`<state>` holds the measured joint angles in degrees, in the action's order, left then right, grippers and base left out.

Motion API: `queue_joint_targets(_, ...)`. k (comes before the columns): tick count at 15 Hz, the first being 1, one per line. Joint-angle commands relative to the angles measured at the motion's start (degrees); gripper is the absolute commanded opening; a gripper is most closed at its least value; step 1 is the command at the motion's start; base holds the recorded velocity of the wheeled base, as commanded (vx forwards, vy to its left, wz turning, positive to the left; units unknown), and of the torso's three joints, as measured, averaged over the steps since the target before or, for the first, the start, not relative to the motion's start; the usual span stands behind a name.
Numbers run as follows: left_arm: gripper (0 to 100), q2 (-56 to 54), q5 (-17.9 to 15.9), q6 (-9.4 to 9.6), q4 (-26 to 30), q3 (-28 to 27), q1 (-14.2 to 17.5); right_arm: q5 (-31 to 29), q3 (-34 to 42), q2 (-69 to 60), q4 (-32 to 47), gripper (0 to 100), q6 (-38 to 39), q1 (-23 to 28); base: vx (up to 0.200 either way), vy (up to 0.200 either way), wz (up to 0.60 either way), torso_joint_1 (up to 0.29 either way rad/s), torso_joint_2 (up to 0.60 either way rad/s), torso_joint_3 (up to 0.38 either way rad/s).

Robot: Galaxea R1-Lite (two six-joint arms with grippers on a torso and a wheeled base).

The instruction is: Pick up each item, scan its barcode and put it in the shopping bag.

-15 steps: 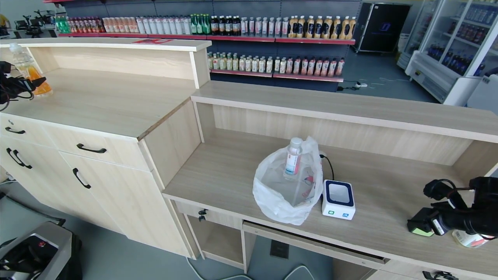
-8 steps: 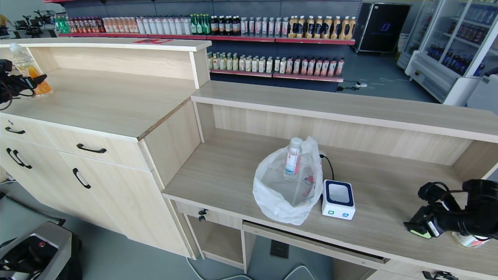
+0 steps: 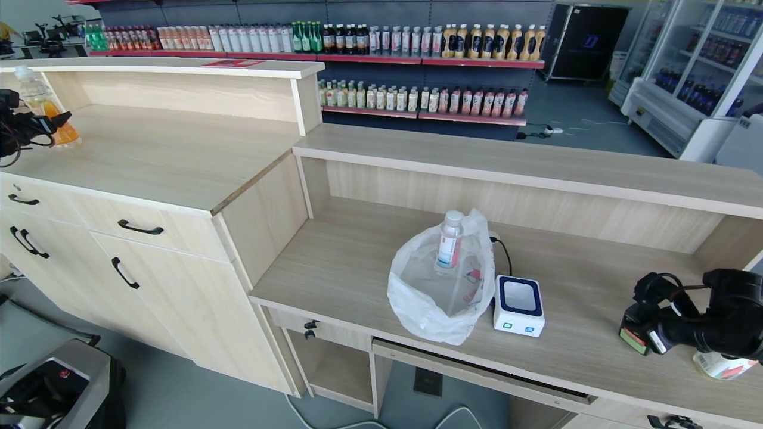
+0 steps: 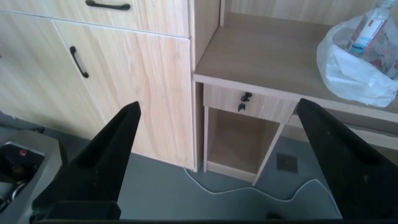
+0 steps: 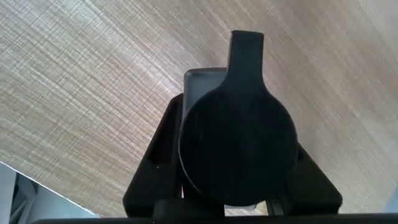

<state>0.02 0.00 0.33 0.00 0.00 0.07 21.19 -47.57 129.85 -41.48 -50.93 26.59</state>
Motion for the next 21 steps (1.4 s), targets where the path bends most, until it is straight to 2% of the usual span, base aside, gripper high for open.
queue_joint_targets(1, 100, -0.02, 0.0, 0.02, 0.0, 0.0, 0.01, -0.01, 0.11, -1.62, -2.11, 0, -1.89, -0.04, 0.0, 0.0, 0.0, 0.0, 0.0, 0.0)
queue_joint_targets(5, 100, -0.02, 0.0, 0.02, 0.0, 0.0, 0.01, 0.08, 5.12, -18.15, -5.01, 0, -5.93, -0.22, 0.0, 0.0, 0.0, 0.0, 0.0, 0.0)
queue_joint_targets(7, 100, -0.02, 0.0, 0.02, 0.0, 0.0, 0.01, 0.87, 9.6, -28.25, -5.27, 0, -13.05, -0.13, 0.0, 0.0, 0.0, 0.0, 0.0, 0.0)
queue_joint_targets(9, 100, -0.02, 0.0, 0.02, 0.0, 0.0, 0.01, 7.47, 11.97, -35.55, -5.01, 0, -18.85, -0.04, 0.0, 0.0, 0.0, 0.0, 0.0, 0.0)
queue_joint_targets(11, 100, -0.02, 0.0, 0.02, 0.0, 0.0, 0.01, 20.12, 12.68, -43.02, -4.66, 0, -28.52, -1.28, 0.0, 0.0, 0.0, 0.0, 0.0, 0.0)
queue_joint_targets(12, 100, -0.02, 0.0, 0.02, 0.0, 0.0, 0.01, 26.27, 12.68, -44.42, -4.75, 0, -36.08, -2.24, 0.0, 0.0, 0.0, 0.0, 0.0, 0.0)
queue_joint_targets(13, 100, -0.02, 0.0, 0.02, 0.0, 0.0, 0.01, 30.93, 12.85, -44.6, -4.39, 0, -43.64, -4.79, 0.0, 0.0, 0.0, 0.0, 0.0, 0.0)
queue_joint_targets(14, 100, -0.02, 0.0, 0.02, 0.0, 0.0, 0.01, 35.33, 13.03, -44.6, -3.87, 0, -54.89, -8.13, 0.0, 0.0, 0.0, 0.0, 0.0, 0.0)
queue_joint_targets(15, 100, -0.02, 0.0, 0.02, 0.0, 0.0, 0.01, 37.08, 13.03, -44.78, -3.6, 0, -62.97, -12.96, 0.0, 0.0, 0.0, 0.0, 0.0, 0.0)
queue_joint_targets(16, 100, -0.02, 0.0, 0.02, 0.0, 0.0, 0.01, 37.08, 13.11, -45.22, -4.04, 0, -66.23, -16.83, 0.0, 0.0, 0.0, 0.0, 0.0, 0.0)
queue_joint_targets(18, 100, -0.02, 0.0, 0.02, 0.0, 0.0, 0.01, 33.48, 13.38, -45.22, -7.73, 0, -72.11, -24.92, 0.0, 0.0, 0.0, 0.0, 0.0, 0.0)
queue_joint_targets(21, 100, -0.02, 0.0, 0.02, 0.0, 0.0, 0.01, 33.22, 13.38, -45.92, -15.82, 0, -75.28, -32.39, 0.0, 0.0, 0.0, 0.0, 0.0, 0.0)
